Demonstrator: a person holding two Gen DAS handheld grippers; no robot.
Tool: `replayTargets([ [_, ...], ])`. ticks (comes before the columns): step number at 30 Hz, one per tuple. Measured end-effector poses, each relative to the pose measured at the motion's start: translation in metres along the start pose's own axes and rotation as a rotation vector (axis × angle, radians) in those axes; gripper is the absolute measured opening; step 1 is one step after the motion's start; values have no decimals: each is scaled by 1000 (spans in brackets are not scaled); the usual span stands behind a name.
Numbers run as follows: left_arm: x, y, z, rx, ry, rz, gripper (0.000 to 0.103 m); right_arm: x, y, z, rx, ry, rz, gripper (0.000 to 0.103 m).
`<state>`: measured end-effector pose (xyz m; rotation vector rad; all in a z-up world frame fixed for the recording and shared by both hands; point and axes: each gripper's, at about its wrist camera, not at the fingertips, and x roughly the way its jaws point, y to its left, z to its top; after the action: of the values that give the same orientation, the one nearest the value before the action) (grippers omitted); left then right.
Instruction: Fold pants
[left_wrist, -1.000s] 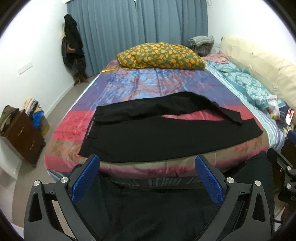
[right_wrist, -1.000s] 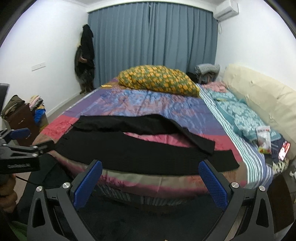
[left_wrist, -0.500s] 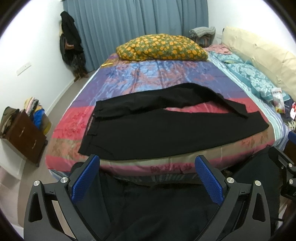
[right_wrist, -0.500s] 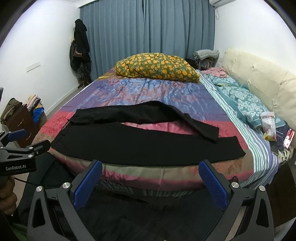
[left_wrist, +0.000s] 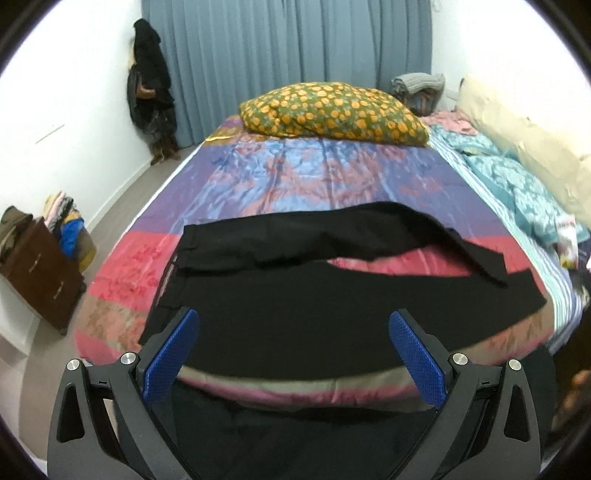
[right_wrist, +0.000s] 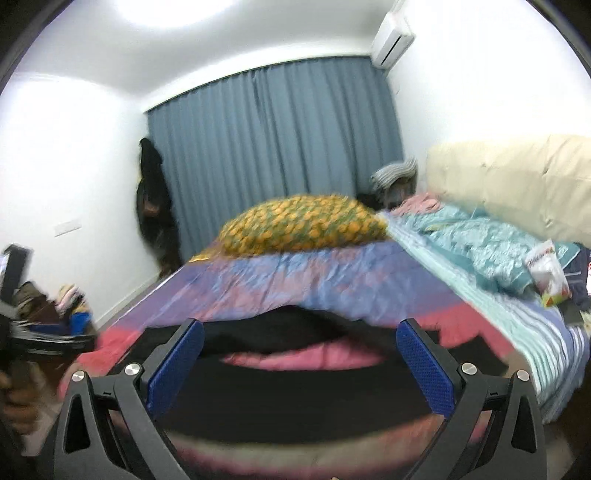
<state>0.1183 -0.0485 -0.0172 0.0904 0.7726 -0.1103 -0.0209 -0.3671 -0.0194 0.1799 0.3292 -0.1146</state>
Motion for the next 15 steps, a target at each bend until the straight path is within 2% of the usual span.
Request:
replayTargets([
  [1, 7, -1, 2, -6, 10, 2, 103, 31, -11, -5, -28, 114, -66, 103],
  [2, 12, -3, 2, -6, 20, 5, 103, 66, -21, -15, -66, 277, -123, 103],
  [3, 21, -5, 0, 0, 43, 11, 103, 95, -32, -29, -88, 403, -159, 103],
  [4, 26, -6, -2, 7, 57, 16, 103, 110, -39, -40, -90, 445, -179, 103],
  [8, 45, -11, -12, 36, 110, 68, 103, 159, -58, -67, -148, 516, -202, 102],
  [10, 57, -12, -15, 39, 149, 86, 103, 179, -63, -70, -184, 516, -201, 102],
  [15, 72, -19, -13, 42, 197, 74, 103, 235, -74, -77, -291, 492, -170, 100],
])
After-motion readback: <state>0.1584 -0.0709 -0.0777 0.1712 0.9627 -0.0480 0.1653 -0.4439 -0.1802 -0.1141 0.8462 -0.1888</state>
